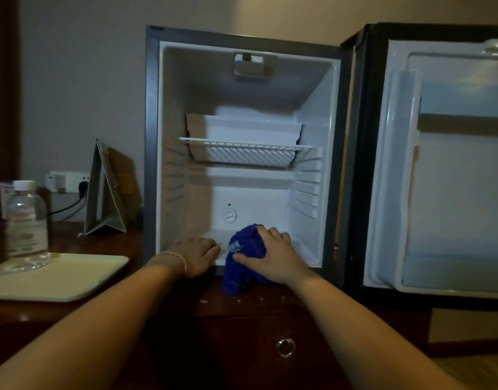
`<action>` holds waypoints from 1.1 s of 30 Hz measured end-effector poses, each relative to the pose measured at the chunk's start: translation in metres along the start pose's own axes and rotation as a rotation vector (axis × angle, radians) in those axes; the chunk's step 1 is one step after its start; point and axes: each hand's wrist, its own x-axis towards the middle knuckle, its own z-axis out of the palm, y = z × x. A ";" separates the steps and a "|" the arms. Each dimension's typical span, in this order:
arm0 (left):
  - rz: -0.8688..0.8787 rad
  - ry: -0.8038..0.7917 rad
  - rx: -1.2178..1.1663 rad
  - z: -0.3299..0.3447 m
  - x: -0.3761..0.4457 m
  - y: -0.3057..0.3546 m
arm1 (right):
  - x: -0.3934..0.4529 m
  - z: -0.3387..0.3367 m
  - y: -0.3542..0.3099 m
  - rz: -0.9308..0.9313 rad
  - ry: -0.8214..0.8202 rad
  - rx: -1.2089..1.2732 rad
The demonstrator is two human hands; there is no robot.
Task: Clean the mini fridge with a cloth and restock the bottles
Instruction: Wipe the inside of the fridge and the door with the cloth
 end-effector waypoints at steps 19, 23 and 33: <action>0.208 0.279 -0.386 -0.025 -0.002 0.122 | -0.159 -0.146 -0.011 -0.037 0.600 -0.150; 0.454 0.365 -0.573 -0.047 -0.012 0.220 | -0.185 -0.176 0.000 0.032 0.714 -0.221; 0.269 0.424 -1.106 -0.078 0.009 0.272 | -0.186 -0.234 0.034 -0.008 0.843 -0.489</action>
